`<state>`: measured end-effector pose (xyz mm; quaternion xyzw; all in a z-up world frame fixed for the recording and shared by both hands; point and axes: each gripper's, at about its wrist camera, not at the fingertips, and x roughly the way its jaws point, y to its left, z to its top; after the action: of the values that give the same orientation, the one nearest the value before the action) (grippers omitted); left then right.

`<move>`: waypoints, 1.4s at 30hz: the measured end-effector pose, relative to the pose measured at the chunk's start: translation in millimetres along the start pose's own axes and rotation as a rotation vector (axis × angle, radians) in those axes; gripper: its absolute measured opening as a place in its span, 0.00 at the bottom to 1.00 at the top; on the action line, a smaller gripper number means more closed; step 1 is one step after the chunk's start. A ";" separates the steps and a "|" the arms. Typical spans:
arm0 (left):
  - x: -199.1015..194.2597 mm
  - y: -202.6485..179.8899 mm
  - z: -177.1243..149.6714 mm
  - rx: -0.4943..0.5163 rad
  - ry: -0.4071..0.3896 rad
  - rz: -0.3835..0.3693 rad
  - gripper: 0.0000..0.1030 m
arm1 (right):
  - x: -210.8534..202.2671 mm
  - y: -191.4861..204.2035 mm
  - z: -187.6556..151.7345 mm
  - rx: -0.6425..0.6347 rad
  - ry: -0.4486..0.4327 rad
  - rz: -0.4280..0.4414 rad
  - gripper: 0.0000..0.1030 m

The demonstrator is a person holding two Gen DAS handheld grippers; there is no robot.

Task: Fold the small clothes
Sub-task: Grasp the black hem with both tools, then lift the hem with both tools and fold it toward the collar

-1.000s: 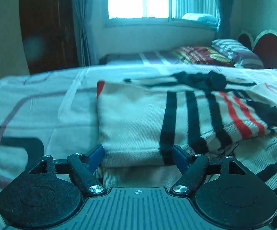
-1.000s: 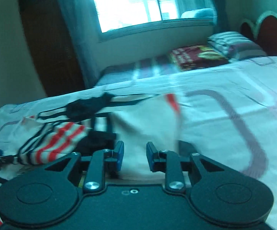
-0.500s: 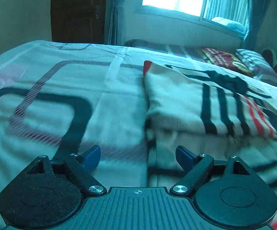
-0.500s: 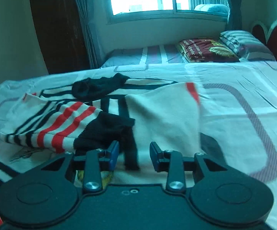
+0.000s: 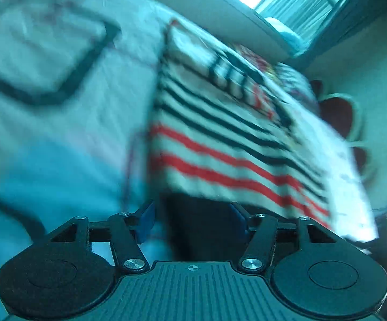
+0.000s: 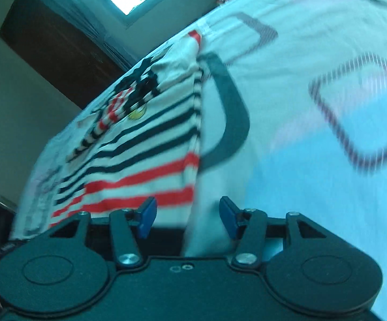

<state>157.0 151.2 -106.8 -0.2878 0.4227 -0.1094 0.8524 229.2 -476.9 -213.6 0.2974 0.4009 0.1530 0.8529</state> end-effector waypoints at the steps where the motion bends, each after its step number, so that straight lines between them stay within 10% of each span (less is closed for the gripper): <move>1: -1.6 2.4 -6.6 -0.019 0.003 -0.028 0.58 | -2.8 0.1 -9.7 0.014 0.001 0.019 0.50; 9: 10.0 20.3 -19.9 -0.143 -0.001 -0.187 0.57 | -2.1 6.3 -32.7 0.063 0.026 0.106 0.46; 12: 16.2 17.0 -17.8 -0.129 -0.008 -0.187 0.54 | 7.8 5.1 -31.9 0.074 0.063 0.139 0.23; 20: 15.4 11.0 -21.0 -0.068 -0.050 -0.092 0.06 | 13.3 10.3 -33.4 0.037 0.048 0.105 0.07; 28: -30.7 12.5 -21.4 -0.097 -0.314 -0.220 0.05 | -44.7 42.0 -22.1 -0.170 -0.133 0.169 0.06; 33: 1.7 39.9 -36.8 -0.159 -0.190 -0.116 0.05 | -12.5 8.9 -35.6 -0.074 -0.015 0.062 0.06; 42: -11.4 20.2 -19.8 -0.153 -0.267 -0.180 0.05 | -18.4 29.0 -25.2 -0.118 -0.069 0.041 0.06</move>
<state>133.3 164.6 -120.6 -0.4006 0.2853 -0.1135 0.8633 197.5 -453.9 -197.0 0.2599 0.3553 0.1835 0.8789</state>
